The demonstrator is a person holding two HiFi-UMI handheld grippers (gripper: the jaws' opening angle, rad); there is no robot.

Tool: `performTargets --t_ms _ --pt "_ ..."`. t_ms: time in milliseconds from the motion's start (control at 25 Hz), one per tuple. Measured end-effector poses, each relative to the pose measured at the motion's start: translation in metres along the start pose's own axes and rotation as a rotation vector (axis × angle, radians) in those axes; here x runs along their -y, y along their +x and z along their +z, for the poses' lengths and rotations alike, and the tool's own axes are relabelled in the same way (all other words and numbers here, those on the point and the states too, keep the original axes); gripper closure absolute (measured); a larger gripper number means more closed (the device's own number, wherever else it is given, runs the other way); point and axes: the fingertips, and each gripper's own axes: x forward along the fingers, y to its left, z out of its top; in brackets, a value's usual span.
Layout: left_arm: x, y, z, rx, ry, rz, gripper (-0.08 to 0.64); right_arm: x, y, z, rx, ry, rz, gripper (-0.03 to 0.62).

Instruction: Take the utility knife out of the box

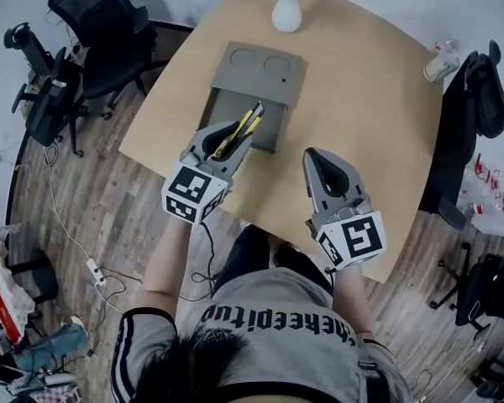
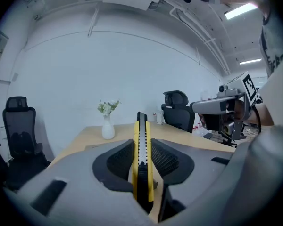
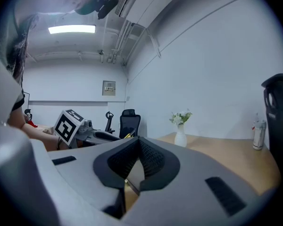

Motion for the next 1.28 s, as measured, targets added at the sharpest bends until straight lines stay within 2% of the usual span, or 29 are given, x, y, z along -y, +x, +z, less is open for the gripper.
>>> performTargets --t_ms 600,1280 --pt "0.051 -0.062 0.051 0.184 -0.038 0.151 0.434 -0.019 -0.035 0.02 0.049 -0.046 0.097 0.586" --pt "0.112 -0.105 0.081 0.316 -0.041 0.287 0.434 -0.033 -0.079 0.033 0.096 -0.079 0.183 0.586"
